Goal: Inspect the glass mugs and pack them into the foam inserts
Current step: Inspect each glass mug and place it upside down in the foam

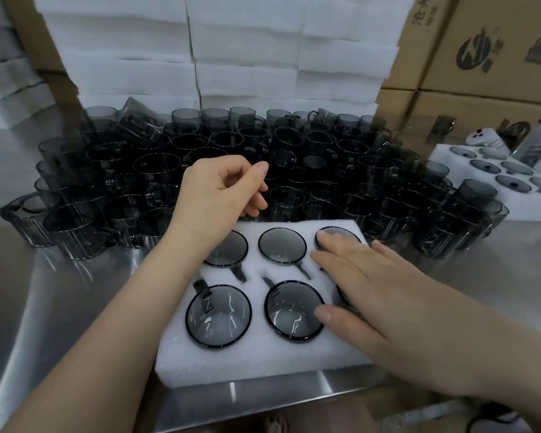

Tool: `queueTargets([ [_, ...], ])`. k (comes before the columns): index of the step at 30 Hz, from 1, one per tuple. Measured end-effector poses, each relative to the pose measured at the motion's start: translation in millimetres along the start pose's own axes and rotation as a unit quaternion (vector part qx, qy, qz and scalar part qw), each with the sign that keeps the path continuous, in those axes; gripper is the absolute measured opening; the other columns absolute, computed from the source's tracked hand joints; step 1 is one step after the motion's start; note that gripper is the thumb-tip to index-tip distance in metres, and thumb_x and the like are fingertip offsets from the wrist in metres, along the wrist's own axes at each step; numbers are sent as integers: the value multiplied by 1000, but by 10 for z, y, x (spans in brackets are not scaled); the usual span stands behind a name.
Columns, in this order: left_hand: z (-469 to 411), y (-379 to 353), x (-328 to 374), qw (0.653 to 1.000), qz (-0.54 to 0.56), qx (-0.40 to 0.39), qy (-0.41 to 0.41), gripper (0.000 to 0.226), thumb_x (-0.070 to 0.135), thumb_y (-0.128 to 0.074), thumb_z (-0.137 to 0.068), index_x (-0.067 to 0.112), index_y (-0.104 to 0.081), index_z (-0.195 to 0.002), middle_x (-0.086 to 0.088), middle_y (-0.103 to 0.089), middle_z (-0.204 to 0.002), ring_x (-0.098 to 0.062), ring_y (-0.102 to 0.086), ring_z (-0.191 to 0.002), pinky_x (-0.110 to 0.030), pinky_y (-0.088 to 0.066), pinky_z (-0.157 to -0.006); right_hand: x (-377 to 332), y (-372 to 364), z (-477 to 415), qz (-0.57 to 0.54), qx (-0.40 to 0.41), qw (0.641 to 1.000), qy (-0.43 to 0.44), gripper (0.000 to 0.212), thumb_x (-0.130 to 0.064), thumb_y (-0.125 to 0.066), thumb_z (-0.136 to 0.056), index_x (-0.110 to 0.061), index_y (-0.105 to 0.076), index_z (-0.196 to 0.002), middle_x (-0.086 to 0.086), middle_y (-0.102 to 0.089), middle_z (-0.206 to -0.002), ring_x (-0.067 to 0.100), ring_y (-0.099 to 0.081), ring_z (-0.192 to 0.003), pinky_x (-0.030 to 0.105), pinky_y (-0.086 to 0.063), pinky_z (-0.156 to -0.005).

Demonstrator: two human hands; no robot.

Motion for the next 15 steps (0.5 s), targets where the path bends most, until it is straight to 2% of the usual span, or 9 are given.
queueTargets([
  [3, -3, 1, -8, 1000, -1, 1, 2, 31, 25, -59, -96, 11, -67, -69, -3, -69, -60, -21, -66, -56, -18, -49, -54, 25, -26, 1, -20, -38, 999, 6, 90, -76, 3, -76, -32, 9, -154, -17, 27, -158, -6, 31, -139, 34, 13, -120],
  [6, -7, -10, -12, 1000, -7, -5, 4, 31, 26, -60, -96, 12, -67, -69, -2, -70, -60, -20, -66, -56, -19, -49, -54, 18, -102, 22, -9, -57, 998, 12, 94, -80, 13, -69, -32, 27, -149, -18, 45, -148, -6, 45, -129, 34, 20, -118],
  [8, -5, -24, -23, 1000, -14, -10, 7, 31, 26, -60, -96, 14, -67, -69, -1, -69, -59, -17, -65, -54, -18, -49, -54, 26, -141, 24, 8, -51, 998, 20, 99, -84, 18, -64, -31, 32, -146, -16, 48, -146, -4, 49, -127, 35, 23, -115],
  [12, -7, -35, -35, 1000, -17, -20, 10, 31, 26, -60, -96, 13, -67, -69, -1, -70, -60, -18, -65, -55, -20, -49, -56, 22, -118, -5, -19, -77, 997, 16, 104, -86, 18, -58, -32, 33, -146, -16, 49, -145, -6, 51, -123, 34, 25, -114],
  [15, -16, -11, -27, 1000, -10, -16, 7, 31, 25, -60, -97, 12, -68, -69, -2, -70, -60, -21, -66, -56, -22, -50, -57, -17, -45, -143, -24, -8, 1000, 17, 101, -83, 21, -63, -30, 26, -149, -15, 43, -150, -6, 48, -126, 33, 24, -115],
])
Point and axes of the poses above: each hand's wrist, its own z-axis away from the middle knuckle, its own y-axis out of the back of the hand, x = y × z, the point moved 2 cm from there along -z, towards the middle knuckle
